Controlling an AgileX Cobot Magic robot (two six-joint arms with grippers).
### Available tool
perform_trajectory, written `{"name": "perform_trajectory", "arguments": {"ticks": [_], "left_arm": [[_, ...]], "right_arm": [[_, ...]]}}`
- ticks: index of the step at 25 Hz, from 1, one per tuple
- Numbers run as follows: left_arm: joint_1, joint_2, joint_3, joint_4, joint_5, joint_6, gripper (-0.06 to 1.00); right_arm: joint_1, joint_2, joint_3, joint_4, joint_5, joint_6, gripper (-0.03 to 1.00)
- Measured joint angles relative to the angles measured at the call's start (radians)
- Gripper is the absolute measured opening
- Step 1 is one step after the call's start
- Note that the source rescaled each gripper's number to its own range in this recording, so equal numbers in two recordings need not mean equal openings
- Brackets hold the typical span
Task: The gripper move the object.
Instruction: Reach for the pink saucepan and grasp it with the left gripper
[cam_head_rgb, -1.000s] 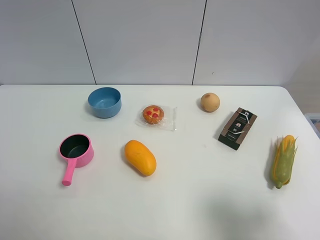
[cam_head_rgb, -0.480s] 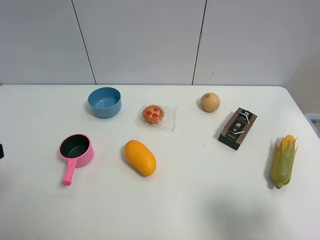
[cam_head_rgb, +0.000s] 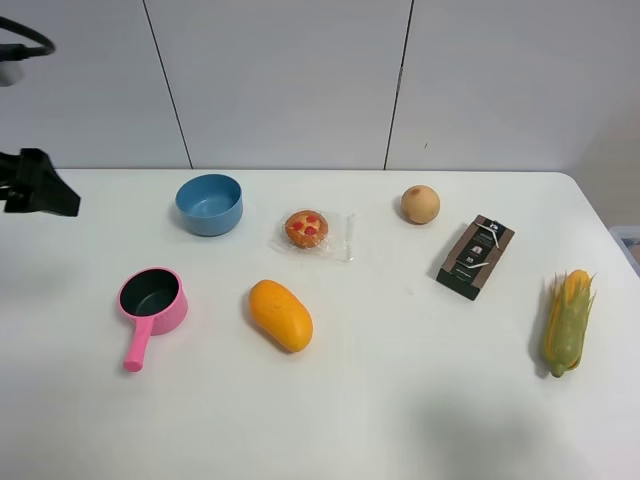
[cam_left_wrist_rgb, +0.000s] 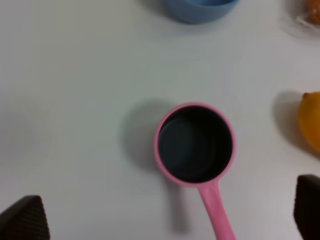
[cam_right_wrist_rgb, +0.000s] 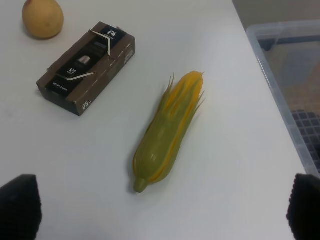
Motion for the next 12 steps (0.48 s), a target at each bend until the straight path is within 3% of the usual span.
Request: {"name": "perform_trajectory", "arguments": {"ticks": [6, 12], "left_arm": [[-0.2, 0.202, -0.076, 0.018, -0.025, -0.069, 1.0], [-0.313, 0.335, -0.076, 0.018, -0.071, -0.126, 1.0]], "right_arm": [[0.0, 0.0, 0.0, 0.0, 0.0, 0.0, 1.0], [0.0, 0.0, 0.0, 0.0, 0.0, 0.0, 1.0]]}}
